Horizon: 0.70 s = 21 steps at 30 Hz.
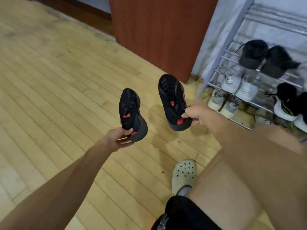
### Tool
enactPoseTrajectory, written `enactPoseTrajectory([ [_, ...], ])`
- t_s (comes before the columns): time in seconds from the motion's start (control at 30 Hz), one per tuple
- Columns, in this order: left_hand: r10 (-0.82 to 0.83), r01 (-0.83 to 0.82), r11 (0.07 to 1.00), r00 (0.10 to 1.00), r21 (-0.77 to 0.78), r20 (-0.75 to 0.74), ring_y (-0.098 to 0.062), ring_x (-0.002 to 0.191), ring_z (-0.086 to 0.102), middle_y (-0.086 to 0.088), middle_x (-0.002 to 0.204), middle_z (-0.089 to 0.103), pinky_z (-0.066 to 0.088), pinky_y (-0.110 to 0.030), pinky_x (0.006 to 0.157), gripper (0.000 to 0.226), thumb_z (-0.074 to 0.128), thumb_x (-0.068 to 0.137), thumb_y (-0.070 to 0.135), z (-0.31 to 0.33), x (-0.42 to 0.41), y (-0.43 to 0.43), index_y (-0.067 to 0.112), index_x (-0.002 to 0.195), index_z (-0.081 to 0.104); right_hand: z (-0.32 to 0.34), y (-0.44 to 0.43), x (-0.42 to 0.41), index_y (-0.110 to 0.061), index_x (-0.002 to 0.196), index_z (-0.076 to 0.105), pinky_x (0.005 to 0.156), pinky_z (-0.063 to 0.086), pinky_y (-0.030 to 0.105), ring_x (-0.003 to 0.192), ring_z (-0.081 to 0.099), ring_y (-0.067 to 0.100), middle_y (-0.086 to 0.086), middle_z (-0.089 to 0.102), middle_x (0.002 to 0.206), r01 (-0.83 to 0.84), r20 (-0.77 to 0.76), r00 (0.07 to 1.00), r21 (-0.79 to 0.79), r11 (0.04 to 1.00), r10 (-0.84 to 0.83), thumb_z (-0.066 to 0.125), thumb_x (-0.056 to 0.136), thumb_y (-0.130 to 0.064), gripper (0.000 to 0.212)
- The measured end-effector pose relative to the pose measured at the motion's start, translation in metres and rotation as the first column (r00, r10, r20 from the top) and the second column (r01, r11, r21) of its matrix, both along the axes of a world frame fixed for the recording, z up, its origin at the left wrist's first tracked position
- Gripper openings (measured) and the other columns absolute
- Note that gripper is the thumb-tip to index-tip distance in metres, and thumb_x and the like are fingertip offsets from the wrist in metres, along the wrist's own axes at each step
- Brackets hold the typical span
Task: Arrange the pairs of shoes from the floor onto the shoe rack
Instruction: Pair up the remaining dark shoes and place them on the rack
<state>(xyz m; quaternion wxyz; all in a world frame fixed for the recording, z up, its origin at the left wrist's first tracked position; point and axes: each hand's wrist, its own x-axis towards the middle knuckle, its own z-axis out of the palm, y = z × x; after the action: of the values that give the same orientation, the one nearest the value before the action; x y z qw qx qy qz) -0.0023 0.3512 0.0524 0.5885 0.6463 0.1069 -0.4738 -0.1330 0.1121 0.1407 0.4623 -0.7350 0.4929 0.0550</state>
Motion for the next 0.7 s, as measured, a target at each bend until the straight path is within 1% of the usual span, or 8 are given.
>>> enactPoseTrajectory([
  [0.03,0.003,-0.002,1.0,0.999,-0.028,0.051,-0.023,0.094,0.062,-0.009,0.098,0.067,0.054,-0.037,0.074,0.02,0.066,0.085,0.002,0.017,0.003,-0.012,0.005,0.104,0.061,0.016,-0.008,-0.002,-0.002,0.103,0.062,0.057,0.049,0.035,0.082,0.06,0.031,0.013,0.062,0.1,0.008,0.027,1.0,-0.068,0.998,-0.006,0.066,0.087,-0.005,0.016],
  [0.1,0.014,-0.002,0.997,0.988,-0.081,0.155,-0.022,0.093,0.063,-0.009,0.102,0.067,0.053,-0.036,0.071,0.019,0.066,0.084,0.003,0.051,0.008,-0.038,0.007,0.102,0.062,0.046,-0.028,-0.008,-0.002,0.102,0.066,0.063,0.054,0.036,0.084,0.064,0.031,0.013,0.067,0.097,0.049,0.085,0.996,-0.166,0.985,-0.035,0.069,0.085,-0.01,0.019],
  [0.23,0.004,0.059,0.975,0.959,-0.214,0.283,-0.02,0.084,0.064,-0.006,0.092,0.068,0.053,-0.035,0.069,0.008,0.065,0.086,0.003,0.128,0.002,-0.1,0.008,0.092,0.064,0.107,-0.066,-0.03,-0.003,0.105,0.067,0.067,0.058,0.042,0.078,0.066,0.029,0.015,0.07,0.092,0.131,0.249,0.966,-0.234,0.963,-0.071,0.07,0.082,-0.011,0.024],
  [0.37,-0.012,0.14,0.945,0.918,-0.295,0.397,-0.02,0.079,0.064,-0.005,0.084,0.067,0.055,-0.034,0.067,0.007,0.067,0.085,0.004,0.201,-0.018,-0.171,0.009,0.085,0.064,0.161,-0.111,-0.067,-0.004,0.102,0.069,0.069,0.06,0.041,0.085,0.068,0.026,0.013,0.072,0.097,0.272,0.404,0.904,-0.288,0.918,-0.141,0.071,0.082,-0.012,0.022],
  [0.5,0.012,0.181,0.918,0.876,-0.353,0.482,-0.026,0.08,0.067,-0.012,0.083,0.068,0.06,-0.04,0.069,0.013,0.074,0.077,-0.001,0.264,-0.034,-0.243,0.006,0.075,0.063,0.209,-0.162,-0.102,-0.005,0.11,0.067,0.058,0.058,0.036,0.086,0.07,0.025,0.012,0.071,0.104,0.397,0.547,0.802,-0.187,0.898,-0.241,0.07,0.083,-0.006,0.027],
  [0.57,-0.024,0.247,0.9,0.851,-0.359,0.525,-0.023,0.073,0.068,-0.012,0.082,0.069,0.061,-0.036,0.062,0.013,0.074,0.076,-0.003,0.29,-0.043,-0.28,0.005,0.075,0.064,0.232,-0.188,-0.116,-0.003,0.112,0.065,0.065,0.059,0.04,0.093,0.07,0.029,0.013,0.07,0.107,0.444,0.606,0.743,-0.128,0.887,-0.285,0.069,0.083,-0.002,0.029],
  [0.63,-0.066,0.31,0.885,0.822,-0.347,0.566,-0.022,0.07,0.067,-0.011,0.082,0.069,0.061,-0.036,0.058,0.013,0.075,0.075,-0.003,0.309,-0.051,-0.315,0.004,0.078,0.065,0.247,-0.211,-0.128,-0.002,0.105,0.066,0.075,0.06,0.047,0.092,0.07,0.033,0.016,0.071,0.104,0.49,0.642,0.694,-0.092,0.867,-0.325,0.068,0.083,0.002,0.022],
  [0.7,-0.117,0.363,0.879,0.792,-0.309,0.599,-0.024,0.07,0.067,-0.013,0.084,0.07,0.06,-0.04,0.065,0.014,0.077,0.073,-0.003,0.324,-0.059,-0.355,0.004,0.078,0.065,0.252,-0.238,-0.141,-0.003,0.091,0.065,0.07,0.061,0.047,0.086,0.071,0.033,0.019,0.071,0.101,0.54,0.663,0.643,-0.037,0.841,-0.384,0.068,0.082,0.005,0.012],
])
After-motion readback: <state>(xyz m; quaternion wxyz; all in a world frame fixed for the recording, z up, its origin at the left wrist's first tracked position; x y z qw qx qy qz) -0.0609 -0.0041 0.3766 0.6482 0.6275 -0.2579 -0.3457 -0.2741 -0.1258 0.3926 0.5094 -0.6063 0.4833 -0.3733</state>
